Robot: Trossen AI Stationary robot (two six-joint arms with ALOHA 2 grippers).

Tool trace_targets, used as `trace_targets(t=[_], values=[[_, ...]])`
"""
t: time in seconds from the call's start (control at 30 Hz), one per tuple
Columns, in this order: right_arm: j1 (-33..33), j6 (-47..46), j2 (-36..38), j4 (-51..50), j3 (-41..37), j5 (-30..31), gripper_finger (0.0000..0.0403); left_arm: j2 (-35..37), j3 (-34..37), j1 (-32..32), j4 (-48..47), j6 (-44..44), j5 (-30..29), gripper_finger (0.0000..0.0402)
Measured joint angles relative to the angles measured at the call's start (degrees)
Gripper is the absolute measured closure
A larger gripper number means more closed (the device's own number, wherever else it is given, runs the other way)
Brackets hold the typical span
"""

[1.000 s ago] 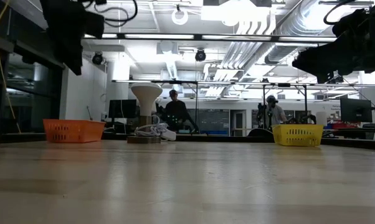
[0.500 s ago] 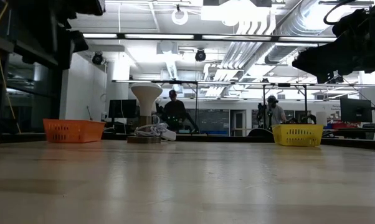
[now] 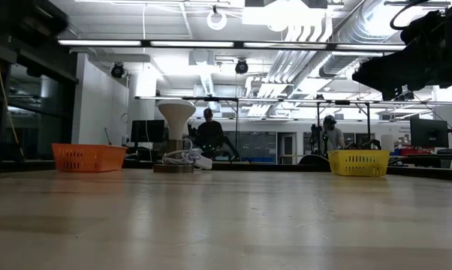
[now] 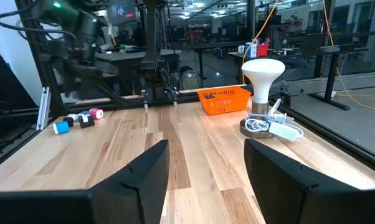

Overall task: Pick & Place Office items
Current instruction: Put the light blue charger adapter into the orange basket

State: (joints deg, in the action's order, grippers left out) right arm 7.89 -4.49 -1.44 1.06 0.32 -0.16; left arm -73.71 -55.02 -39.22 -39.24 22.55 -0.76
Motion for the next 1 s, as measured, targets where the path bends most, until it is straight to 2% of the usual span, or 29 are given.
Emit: trace_targets(t=[0.17,0.3,0.47,0.67,1.0], values=[[0.0,0.0,0.0,0.0,0.0,0.0,0.0208,-0.7,-0.1,-6.1,1.2,3.8,-1.1,0.0233],[0.0,0.0,0.0,0.0,0.0,0.0,0.0208,-1.8,-1.0,-9.5,0.7,2.8,-1.0,0.0234],[0.0,0.0,0.0,0.0,0.0,0.0,0.0208,-4.4,-7.4,-10.8,-3.9,0.3,-0.9,0.0234],[0.0,0.0,0.0,0.0,0.0,0.0,0.0208,-12.8,-16.9,-12.8,-12.6,-3.8,-1.1,0.0234],[0.0,0.0,0.0,0.0,0.0,0.0,0.0208,-20.5,-18.6,-15.0,-13.6,-6.2,-0.8,0.0234]])
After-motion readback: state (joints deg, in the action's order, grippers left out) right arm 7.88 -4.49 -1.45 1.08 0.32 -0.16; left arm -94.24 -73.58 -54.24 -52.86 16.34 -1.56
